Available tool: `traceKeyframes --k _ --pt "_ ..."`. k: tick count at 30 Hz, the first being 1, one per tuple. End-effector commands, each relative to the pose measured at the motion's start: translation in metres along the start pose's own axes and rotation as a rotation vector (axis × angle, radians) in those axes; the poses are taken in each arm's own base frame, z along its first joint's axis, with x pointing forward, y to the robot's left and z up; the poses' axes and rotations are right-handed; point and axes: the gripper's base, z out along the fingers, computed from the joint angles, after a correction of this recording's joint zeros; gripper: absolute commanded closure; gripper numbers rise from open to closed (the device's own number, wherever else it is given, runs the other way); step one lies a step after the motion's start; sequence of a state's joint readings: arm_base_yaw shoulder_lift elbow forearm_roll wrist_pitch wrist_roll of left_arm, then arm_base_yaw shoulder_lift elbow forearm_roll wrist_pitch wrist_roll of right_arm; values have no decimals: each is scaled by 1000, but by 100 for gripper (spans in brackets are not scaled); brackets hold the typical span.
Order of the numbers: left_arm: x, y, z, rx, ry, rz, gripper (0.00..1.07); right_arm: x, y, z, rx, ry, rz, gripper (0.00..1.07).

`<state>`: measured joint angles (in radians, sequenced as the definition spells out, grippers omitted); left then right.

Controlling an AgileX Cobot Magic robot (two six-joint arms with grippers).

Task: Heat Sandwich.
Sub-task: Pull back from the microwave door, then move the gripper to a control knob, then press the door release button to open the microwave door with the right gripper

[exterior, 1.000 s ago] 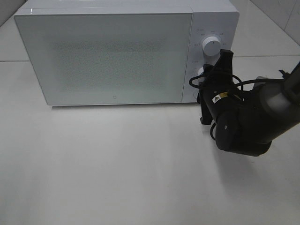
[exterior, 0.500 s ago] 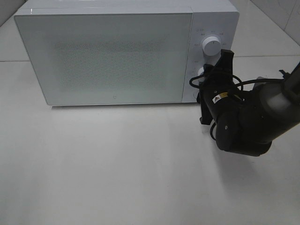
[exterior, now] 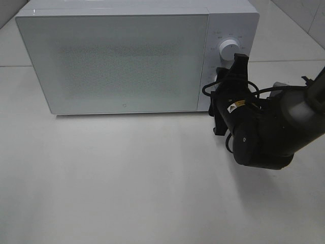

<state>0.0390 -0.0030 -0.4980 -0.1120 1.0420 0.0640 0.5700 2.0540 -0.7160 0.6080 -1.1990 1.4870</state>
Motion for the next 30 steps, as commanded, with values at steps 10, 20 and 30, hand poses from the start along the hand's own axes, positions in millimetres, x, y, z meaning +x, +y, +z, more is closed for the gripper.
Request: traceKeyframes --k 10,20,30 --pt "2 0 -3 -1 -32 -1 5 6 13 -2 -39 53 -51 29" --pt "2 0 -3 -1 -32 -1 5 -2 9 -16 22 59 -88 31" --pt "2 0 -3 -1 -32 -1 5 -13 6 -48 152 140 -340 31"
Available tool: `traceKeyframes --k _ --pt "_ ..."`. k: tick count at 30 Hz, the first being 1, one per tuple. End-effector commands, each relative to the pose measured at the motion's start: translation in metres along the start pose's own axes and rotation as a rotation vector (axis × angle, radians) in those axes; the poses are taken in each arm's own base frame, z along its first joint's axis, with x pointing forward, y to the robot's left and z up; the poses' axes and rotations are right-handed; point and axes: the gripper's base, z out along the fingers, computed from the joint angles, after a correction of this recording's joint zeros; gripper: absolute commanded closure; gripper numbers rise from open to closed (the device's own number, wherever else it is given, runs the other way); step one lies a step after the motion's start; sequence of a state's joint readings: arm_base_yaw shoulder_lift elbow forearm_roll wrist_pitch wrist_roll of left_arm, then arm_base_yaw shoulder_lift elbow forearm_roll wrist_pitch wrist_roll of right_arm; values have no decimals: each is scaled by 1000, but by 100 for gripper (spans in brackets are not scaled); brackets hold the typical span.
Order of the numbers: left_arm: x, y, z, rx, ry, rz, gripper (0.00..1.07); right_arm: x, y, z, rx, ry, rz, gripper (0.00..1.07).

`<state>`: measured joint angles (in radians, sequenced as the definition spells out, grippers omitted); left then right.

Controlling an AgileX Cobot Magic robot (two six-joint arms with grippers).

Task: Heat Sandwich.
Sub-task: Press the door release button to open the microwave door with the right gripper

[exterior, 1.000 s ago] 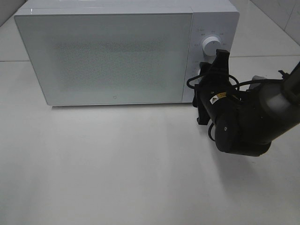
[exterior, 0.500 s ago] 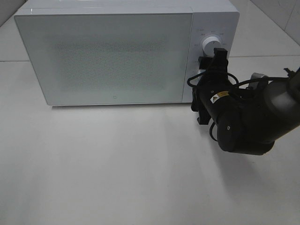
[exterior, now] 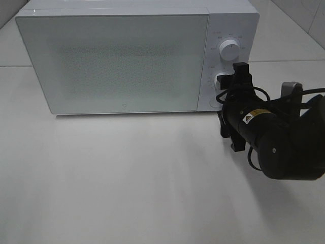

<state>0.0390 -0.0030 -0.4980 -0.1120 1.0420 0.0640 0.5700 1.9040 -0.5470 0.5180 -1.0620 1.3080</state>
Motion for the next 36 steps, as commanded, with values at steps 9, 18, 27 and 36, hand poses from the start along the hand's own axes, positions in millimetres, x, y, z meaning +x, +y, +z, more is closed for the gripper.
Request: traceKeyframes --k 9,18,27,36 --pt "2 0 -3 -1 -32 -1 5 6 11 -38 139 263 -529 31" --pt "2 0 -3 -1 -32 -1 5 6 24 -65 211 488 -990 31" --pt "2 0 -3 -1 -32 -1 5 -11 52 -74 296 740 -1323 31" --pt "2 0 -3 -1 -32 -1 5 -24 80 -103 401 876 -1520 31"
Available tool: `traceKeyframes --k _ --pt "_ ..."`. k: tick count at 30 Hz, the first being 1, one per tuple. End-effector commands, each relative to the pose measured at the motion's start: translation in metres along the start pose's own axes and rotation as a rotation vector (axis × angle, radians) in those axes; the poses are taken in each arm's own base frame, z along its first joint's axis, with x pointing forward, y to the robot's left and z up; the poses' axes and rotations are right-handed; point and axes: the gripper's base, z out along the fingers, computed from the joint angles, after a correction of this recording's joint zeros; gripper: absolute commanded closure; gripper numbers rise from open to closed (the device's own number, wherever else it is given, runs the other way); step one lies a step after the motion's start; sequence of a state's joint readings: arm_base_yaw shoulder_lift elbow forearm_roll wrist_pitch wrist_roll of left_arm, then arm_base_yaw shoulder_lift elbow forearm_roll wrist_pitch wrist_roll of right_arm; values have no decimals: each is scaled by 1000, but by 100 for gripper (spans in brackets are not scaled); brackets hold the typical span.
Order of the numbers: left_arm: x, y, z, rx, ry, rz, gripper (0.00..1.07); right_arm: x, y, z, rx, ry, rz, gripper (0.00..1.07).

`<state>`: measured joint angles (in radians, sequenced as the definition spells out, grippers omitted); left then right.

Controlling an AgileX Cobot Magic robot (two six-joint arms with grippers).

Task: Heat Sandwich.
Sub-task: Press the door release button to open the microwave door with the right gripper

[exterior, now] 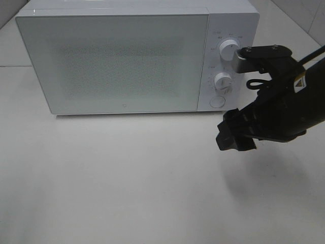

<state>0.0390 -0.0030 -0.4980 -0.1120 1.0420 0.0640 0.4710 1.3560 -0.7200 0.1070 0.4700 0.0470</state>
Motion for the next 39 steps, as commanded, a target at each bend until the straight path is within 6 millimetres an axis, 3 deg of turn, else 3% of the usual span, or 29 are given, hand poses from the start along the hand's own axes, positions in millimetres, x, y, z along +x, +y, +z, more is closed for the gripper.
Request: traceKeyframes --k 1,11,12,20,24,30,33,39 --pt "2 0 -3 -1 -32 -1 5 4 -3 -21 34 43 -63 31" --pt "2 0 -3 -1 -32 -1 5 28 -3 -85 35 -43 -86 31" --pt "2 0 -3 -1 -32 -1 5 36 -3 -99 33 -60 -87 31" --pt "2 0 -3 -1 -32 -1 5 68 -7 -142 48 -148 -106 31" --pt "2 0 -3 -1 -32 -1 5 95 -11 -169 68 -237 -117 31" --pt "2 0 -3 -1 -32 -1 5 127 -16 -185 75 -343 -111 31" --pt "2 0 -3 -1 -32 -1 5 146 -21 -187 114 -410 -55 31" --pt "2 0 -3 -1 -32 -1 5 165 -23 -185 184 -493 20 31"
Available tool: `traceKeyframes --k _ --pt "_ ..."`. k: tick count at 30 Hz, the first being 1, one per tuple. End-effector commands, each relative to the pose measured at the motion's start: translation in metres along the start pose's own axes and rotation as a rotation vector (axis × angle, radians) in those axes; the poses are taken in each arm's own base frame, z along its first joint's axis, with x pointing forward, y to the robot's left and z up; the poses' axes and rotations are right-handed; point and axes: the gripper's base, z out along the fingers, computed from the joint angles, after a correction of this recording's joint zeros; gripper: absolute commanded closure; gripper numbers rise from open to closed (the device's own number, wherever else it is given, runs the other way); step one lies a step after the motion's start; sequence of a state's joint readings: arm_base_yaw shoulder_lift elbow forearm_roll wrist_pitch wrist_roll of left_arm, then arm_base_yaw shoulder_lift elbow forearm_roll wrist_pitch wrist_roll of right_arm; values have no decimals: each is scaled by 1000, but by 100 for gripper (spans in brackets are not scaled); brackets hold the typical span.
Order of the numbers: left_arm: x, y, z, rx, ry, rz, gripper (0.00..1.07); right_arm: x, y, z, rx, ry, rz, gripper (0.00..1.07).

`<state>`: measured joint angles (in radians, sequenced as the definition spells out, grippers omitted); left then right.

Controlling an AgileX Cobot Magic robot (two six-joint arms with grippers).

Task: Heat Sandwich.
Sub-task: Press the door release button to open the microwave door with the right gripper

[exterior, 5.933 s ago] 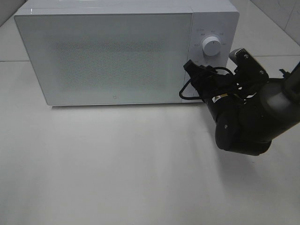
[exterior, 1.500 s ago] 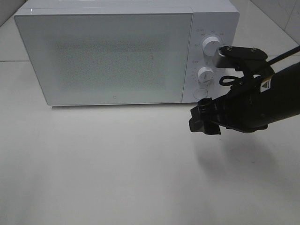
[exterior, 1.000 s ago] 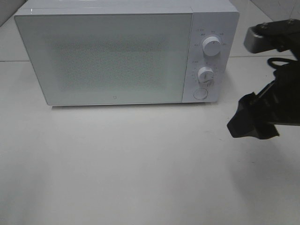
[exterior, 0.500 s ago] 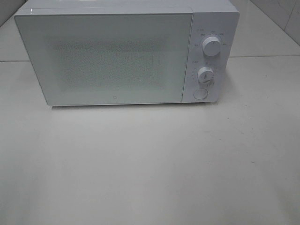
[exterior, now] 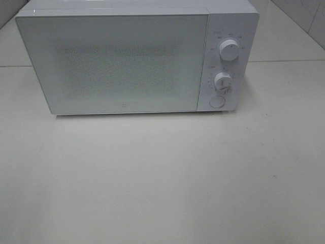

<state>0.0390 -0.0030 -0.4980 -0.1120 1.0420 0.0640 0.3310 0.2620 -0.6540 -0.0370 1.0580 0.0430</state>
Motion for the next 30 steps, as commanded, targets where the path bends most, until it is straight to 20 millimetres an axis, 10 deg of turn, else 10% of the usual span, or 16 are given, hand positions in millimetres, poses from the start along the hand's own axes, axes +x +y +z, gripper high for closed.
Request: traceKeyframes --k 1,30 --pt "2 0 -3 -1 -32 -1 5 12 -2 -2 58 -46 23 31" --pt "2 0 -3 -1 -28 -1 5 52 2 -2 251 -168 155 31"
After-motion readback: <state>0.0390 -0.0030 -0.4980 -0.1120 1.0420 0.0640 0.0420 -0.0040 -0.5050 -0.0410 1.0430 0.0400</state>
